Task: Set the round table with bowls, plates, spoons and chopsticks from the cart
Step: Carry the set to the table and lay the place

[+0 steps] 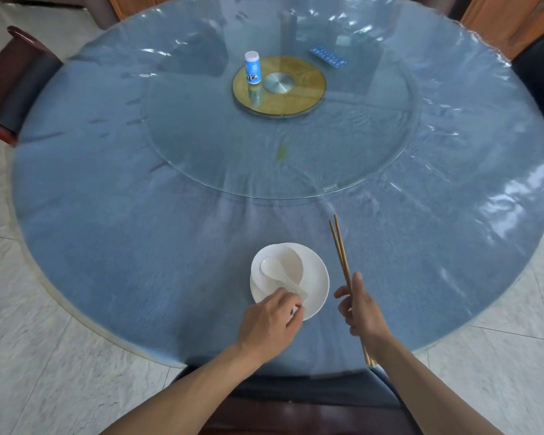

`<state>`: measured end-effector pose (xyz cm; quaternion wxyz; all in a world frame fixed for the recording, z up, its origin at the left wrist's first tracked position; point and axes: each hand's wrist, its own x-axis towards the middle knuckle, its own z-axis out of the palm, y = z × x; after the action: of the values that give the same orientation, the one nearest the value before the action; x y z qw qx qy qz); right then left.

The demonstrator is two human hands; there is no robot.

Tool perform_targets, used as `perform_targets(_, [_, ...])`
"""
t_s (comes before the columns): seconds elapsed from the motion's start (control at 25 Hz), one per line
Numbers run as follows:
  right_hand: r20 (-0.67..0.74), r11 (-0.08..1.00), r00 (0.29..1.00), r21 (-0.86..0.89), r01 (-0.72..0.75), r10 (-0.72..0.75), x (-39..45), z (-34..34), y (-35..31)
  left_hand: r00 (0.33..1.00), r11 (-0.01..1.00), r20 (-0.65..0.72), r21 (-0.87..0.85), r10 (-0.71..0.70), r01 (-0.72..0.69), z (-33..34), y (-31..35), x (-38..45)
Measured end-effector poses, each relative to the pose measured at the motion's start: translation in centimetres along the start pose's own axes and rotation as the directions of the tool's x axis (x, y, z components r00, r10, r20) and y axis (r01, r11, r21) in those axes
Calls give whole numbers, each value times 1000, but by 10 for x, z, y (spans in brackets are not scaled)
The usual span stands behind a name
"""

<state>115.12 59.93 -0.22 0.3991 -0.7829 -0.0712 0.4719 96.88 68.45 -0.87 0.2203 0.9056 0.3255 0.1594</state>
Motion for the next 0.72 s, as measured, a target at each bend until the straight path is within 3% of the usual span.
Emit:
perform_targets(0.04, [38, 997, 999, 64, -41, 39, 1, -2, 2, 997, 998, 78, -56, 3, 1, 4, 8, -1])
perform_targets(0.12, [101, 988, 992, 124, -93, 81, 3, 2, 5, 936, 972, 344, -185, -73, 144, 15, 26, 0])
perform_targets(0.2, [114, 988, 990, 121, -98, 84, 4, 10, 11, 808, 881, 564, -281, -169, 380, 26, 41, 2])
perform_targets(0.28, [91, 995, 994, 71, -73, 67, 6, 17, 20, 688, 792, 689, -279, -229, 543, 36, 49, 2])
perform_targets(0.36, [73, 997, 995, 35, -76, 73, 8, 23, 27, 602, 699, 743, -263, -293, 665, 41, 49, -4])
perform_targets(0.44, [91, 995, 992, 31, -95, 92, 11, 29, 29, 558, 606, 762, -282, -329, 744, 45, 46, -13])
perform_targets(0.64, [125, 992, 988, 68, -102, 93, 10, 45, 26, 522, 414, 778, -372, -350, 831, 50, 47, -25])
perform_targets(0.72, [147, 997, 986, 5, -81, 79, 7, 45, 25, 509, 358, 784, -389, -355, 849, 48, 43, -24])
